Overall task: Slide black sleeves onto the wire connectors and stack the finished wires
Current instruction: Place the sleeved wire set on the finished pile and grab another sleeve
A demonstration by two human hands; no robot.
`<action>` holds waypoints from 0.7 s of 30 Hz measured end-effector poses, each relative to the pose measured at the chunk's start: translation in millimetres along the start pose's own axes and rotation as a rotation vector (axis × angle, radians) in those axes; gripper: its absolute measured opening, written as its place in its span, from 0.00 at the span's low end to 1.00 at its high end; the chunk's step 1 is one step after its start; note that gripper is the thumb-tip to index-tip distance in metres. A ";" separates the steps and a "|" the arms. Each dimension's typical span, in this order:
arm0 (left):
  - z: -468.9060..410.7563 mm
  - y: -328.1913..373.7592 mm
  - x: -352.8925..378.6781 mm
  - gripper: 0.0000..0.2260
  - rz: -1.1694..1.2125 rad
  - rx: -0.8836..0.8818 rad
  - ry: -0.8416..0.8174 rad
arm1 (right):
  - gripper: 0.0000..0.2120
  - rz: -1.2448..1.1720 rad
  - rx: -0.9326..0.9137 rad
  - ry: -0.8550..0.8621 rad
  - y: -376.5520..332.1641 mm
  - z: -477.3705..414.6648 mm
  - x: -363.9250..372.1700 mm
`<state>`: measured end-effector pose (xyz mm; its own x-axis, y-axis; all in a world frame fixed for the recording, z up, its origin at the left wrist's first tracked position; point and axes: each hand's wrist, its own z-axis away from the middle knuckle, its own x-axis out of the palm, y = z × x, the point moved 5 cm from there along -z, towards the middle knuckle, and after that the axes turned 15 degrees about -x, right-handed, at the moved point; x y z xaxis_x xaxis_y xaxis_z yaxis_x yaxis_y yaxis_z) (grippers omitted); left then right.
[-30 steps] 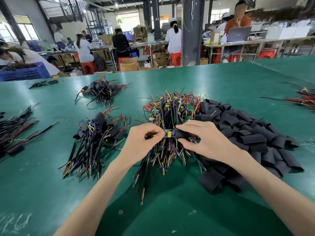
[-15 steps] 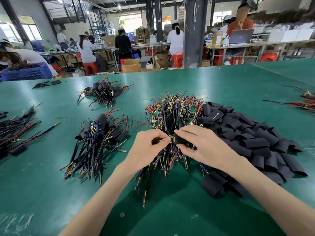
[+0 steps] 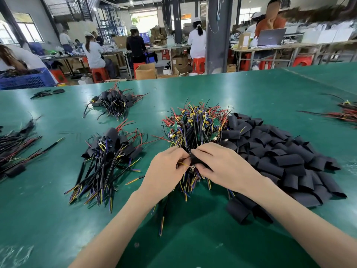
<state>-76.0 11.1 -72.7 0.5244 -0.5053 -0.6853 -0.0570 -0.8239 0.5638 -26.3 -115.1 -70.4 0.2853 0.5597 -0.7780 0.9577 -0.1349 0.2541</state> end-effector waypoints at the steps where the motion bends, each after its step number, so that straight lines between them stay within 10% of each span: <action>1: -0.2 0.1 -0.8 0.02 -0.003 -0.005 0.010 | 0.16 0.002 0.007 -0.002 0.1 -0.6 0.3; 15: -19.0 -66.1 -82.9 0.10 0.097 -0.288 0.676 | 0.10 0.144 0.640 0.357 68.6 43.0 -38.5; 21: -24.9 -122.3 -88.0 0.26 -0.220 -0.557 0.496 | 0.10 0.157 0.894 0.284 103.1 71.2 -34.9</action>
<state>-94.0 162.7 -69.9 0.8009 -0.0631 -0.5955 0.4585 -0.5751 0.6775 65.1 -206.7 -58.0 0.5063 0.6439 -0.5737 0.6163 -0.7354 -0.2815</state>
